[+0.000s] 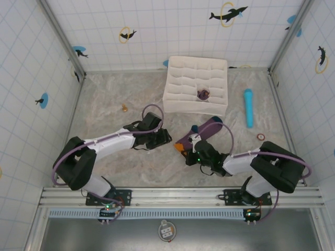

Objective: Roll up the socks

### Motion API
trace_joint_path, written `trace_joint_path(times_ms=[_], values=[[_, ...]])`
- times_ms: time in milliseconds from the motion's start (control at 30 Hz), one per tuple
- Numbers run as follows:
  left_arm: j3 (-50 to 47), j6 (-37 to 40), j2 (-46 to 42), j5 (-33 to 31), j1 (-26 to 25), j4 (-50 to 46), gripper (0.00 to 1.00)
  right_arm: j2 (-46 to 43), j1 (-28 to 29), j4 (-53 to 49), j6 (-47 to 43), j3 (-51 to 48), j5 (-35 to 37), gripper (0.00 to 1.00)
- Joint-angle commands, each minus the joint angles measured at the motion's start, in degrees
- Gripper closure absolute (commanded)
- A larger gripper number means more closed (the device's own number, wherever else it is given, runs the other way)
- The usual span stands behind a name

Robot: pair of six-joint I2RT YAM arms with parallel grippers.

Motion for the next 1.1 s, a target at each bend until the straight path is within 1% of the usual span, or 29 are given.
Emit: trace_joint_path(times_ms=[0, 167, 300, 400, 567, 700, 867, 1067], values=[[-2.32, -0.49, -2.19, 1.15, 0.09, 5.11, 0.36, -0.03, -3.73, 3.17, 8.05, -2.53, -11.52, 1.0], [-4.37, 0.12, -1.87, 2.14, -1.07, 8.47, 0.43, 2.72, -9.23, 7.89, 16.97, -3.15, -19.65, 1.0], [-5.82, -0.34, -0.73, 1.61, -3.3, 12.38, 0.48, 5.29, -11.39, 9.78, 22.83, -2.82, -23.85, 1.0], [-8.13, -2.24, 0.35, 1.79, -4.55, 18.08, 0.5, 6.28, -12.53, 8.96, 27.7, -3.14, -23.26, 1.0], [-10.14, -4.09, 1.17, -0.13, -5.54, 23.4, 0.5, 7.56, -15.14, 10.6, 35.04, -5.08, -23.85, 1.0], [-10.25, -4.05, 2.78, 0.04, -6.03, 25.55, 0.51, 9.65, -16.48, 11.37, 37.23, -5.34, -25.28, 1.0], [-10.35, -3.65, 4.62, 0.15, -6.73, 28.96, 0.52, 10.18, -16.49, 11.25, 37.65, -5.26, -24.87, 1.0], [-10.11, -3.1, 6.6, -0.23, -7.71, 30.68, 0.55, 10.32, -16.74, 10.7, 38.18, -4.9, -24.42, 1.0]])
